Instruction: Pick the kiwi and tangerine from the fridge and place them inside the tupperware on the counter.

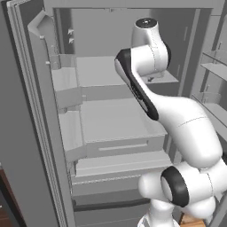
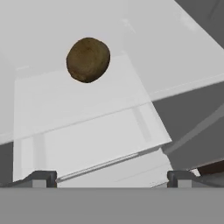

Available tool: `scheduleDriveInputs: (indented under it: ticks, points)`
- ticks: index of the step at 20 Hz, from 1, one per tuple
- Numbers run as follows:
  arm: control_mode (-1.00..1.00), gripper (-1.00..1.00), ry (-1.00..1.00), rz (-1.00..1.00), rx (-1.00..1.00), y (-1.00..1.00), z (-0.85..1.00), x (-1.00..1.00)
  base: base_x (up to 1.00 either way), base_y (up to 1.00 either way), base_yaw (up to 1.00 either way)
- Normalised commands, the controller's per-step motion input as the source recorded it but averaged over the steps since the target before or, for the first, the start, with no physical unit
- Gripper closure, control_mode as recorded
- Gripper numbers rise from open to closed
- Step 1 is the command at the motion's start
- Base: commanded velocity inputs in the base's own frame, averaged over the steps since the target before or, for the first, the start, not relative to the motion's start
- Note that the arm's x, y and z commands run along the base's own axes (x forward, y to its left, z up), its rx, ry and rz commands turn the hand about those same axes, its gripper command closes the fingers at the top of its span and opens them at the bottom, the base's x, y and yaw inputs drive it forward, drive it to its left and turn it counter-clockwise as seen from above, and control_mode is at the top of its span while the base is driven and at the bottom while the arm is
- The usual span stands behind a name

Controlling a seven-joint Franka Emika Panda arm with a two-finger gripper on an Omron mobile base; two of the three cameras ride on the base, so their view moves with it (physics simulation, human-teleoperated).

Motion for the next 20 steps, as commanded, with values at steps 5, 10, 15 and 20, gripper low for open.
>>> scheduleDriveInputs:
  ticks: [5, 10, 15, 20]
  points:
    - [-1.00, -1.00, -0.05, 0.00, 0.00, 0.00, 0.00, 0.51, 0.00, 0.00, 0.00]
    - [-1.00, -1.00, 0.00, 0.00, -0.01, -0.03, 0.00, 0.40, 0.00, 0.00, 0.00]
    - [-1.00, -1.00, 0.00, 0.00, -0.05, -0.12, -0.03, 0.12, 0.00, 0.00, 0.00]
    - [-1.00, -1.00, 0.00, 0.00, -0.01, -0.08, 0.00, 0.17, 0.00, 0.00, 0.00]
